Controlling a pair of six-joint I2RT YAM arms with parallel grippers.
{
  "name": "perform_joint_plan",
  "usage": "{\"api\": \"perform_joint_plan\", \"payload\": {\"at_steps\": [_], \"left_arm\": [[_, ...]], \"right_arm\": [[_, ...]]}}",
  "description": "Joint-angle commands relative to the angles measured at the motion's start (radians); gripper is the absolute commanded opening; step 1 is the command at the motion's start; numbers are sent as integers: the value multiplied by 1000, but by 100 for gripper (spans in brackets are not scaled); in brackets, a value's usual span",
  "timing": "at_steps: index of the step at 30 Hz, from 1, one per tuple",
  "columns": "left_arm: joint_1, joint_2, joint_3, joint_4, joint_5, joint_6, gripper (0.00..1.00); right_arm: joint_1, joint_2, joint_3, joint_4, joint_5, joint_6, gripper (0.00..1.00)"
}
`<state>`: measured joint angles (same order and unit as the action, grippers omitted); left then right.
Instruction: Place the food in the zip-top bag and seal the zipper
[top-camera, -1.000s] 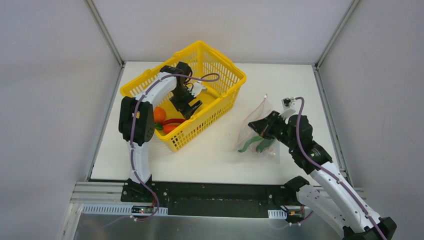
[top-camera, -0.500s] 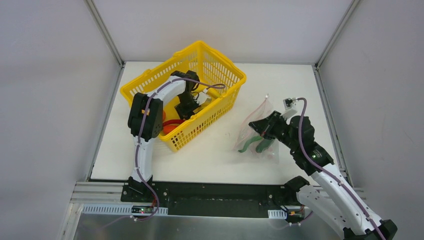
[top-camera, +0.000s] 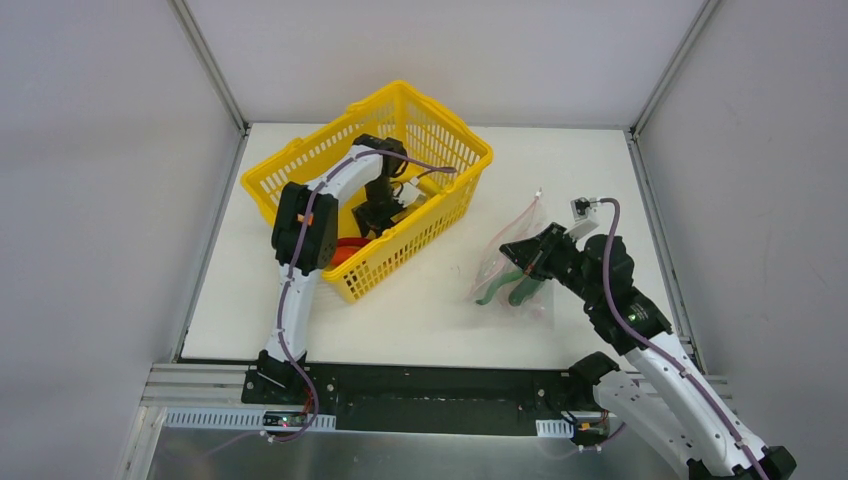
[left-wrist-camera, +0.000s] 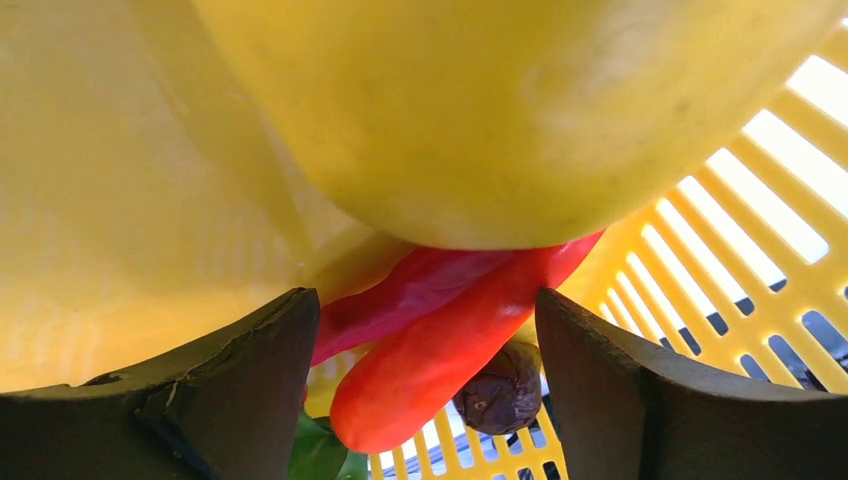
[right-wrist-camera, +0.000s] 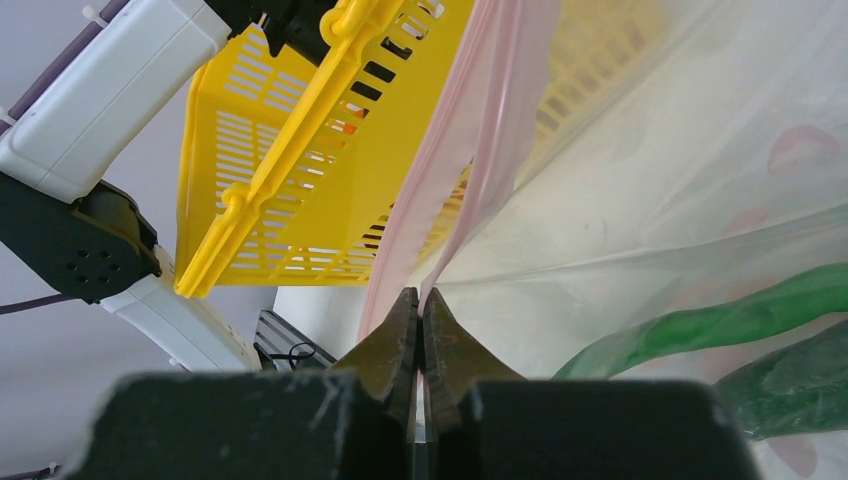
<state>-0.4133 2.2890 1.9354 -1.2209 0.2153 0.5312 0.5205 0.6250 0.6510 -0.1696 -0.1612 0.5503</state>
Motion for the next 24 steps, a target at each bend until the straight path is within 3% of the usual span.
{"api": "perform_joint_plan", "payload": {"at_steps": [1, 3, 6, 10, 17, 22, 24], "left_arm": [[-6, 33, 52, -11, -84, -26, 77], [4, 30, 53, -9, -63, -37, 74], [22, 8, 36, 26, -21, -66, 57], [27, -32, -9, 59, -35, -57, 52], [27, -50, -50, 72, -91, -52, 62], [25, -27, -30, 74, -95, -81, 61], [21, -15, -28, 71, -90, -88, 56]], "right_arm": [[-3, -14, 24, 20, 12, 11, 2], [-2, -12, 28, 17, 12, 11, 2], [-3, -16, 27, 16, 14, 14, 2], [-3, -20, 27, 13, 12, 16, 2], [-3, -31, 22, 12, 10, 19, 2], [-2, -41, 24, 6, 12, 19, 2], [-2, -45, 23, 3, 19, 18, 2]]}}
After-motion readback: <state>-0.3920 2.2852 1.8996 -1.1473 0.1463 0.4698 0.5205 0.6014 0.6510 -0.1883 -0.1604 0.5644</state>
